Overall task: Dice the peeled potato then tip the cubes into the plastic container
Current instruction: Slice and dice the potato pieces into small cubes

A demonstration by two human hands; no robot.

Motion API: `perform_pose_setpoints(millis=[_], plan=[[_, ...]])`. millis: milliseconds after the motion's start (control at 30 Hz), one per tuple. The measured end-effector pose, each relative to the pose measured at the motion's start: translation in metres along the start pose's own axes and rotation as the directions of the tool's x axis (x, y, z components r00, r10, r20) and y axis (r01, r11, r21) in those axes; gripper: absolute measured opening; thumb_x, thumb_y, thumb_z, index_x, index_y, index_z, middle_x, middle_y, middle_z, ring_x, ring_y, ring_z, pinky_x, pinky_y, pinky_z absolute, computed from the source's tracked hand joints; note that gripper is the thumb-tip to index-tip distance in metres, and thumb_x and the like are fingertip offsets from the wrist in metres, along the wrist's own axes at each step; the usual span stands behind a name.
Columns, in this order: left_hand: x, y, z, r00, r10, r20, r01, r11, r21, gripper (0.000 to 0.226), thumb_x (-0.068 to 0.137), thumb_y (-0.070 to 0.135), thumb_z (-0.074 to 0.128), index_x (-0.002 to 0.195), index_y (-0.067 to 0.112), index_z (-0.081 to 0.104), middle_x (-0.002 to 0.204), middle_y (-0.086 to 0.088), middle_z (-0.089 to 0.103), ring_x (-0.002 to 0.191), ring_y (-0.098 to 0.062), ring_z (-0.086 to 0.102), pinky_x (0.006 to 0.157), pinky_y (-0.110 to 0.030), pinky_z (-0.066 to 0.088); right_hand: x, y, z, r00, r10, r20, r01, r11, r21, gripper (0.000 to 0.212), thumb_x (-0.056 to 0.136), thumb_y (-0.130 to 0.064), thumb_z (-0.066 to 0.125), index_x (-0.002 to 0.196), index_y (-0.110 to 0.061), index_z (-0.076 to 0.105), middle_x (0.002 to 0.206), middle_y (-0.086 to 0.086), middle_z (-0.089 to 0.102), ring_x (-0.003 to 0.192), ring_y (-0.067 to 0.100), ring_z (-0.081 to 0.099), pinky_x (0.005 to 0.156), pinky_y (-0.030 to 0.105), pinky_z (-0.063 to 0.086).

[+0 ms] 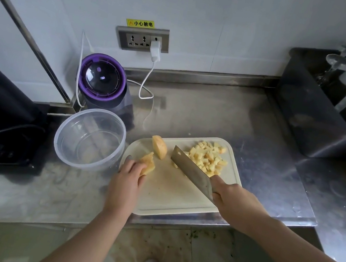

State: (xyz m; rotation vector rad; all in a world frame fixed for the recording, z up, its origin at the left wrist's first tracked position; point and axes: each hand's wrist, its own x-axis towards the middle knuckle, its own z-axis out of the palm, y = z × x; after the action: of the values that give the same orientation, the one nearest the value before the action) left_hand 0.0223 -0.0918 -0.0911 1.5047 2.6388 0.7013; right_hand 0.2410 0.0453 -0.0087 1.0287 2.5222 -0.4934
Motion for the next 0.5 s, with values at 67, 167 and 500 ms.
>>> perform_pose_setpoints(millis=[67, 167, 500], plan=[[-0.008, 0.0, 0.003, 0.999, -0.003, -0.037, 0.001, 0.999, -0.052, 0.035, 0.075, 0.002, 0.076, 0.107, 0.011, 0.069, 0.109, -0.008, 0.063, 0.097, -0.032, 0.067, 0.066, -0.041, 0.059, -0.001, -0.002, 0.001, 1.0, -0.001, 0.014, 0.001, 1.0, -0.002, 0.023, 0.106, -0.027, 0.031, 0.128, -0.027, 0.029, 0.09, 0.001, 0.061, 0.066, 0.015, 0.061, 0.051, 0.024, 0.046], [-0.018, 0.005, 0.007, 0.998, -0.023, -0.06, 0.017, 0.995, -0.102, 0.045, 0.074, -0.001, 0.075, 0.117, 0.011, 0.067, 0.113, -0.005, 0.062, 0.094, -0.024, 0.068, 0.07, -0.034, 0.059, -0.003, -0.004, 0.001, 1.0, 0.003, 0.026, -0.003, 1.0, 0.001, 0.022, 0.106, -0.027, 0.03, 0.128, -0.026, 0.029, 0.094, 0.003, 0.063, 0.066, 0.016, 0.06, 0.047, 0.022, 0.042], [-0.016, 0.014, 0.012, 0.987, -0.162, -0.018, 0.16, 0.984, -0.079, 0.033, 0.082, 0.006, 0.07, 0.115, 0.01, 0.064, 0.127, -0.013, 0.055, 0.113, -0.033, 0.06, 0.079, -0.038, 0.057, -0.008, -0.01, 0.002, 1.0, -0.009, 0.03, 0.008, 1.0, 0.017, 0.022, 0.106, -0.025, 0.03, 0.128, -0.025, 0.03, 0.09, 0.003, 0.062, 0.068, 0.017, 0.061, 0.052, 0.024, 0.044]])
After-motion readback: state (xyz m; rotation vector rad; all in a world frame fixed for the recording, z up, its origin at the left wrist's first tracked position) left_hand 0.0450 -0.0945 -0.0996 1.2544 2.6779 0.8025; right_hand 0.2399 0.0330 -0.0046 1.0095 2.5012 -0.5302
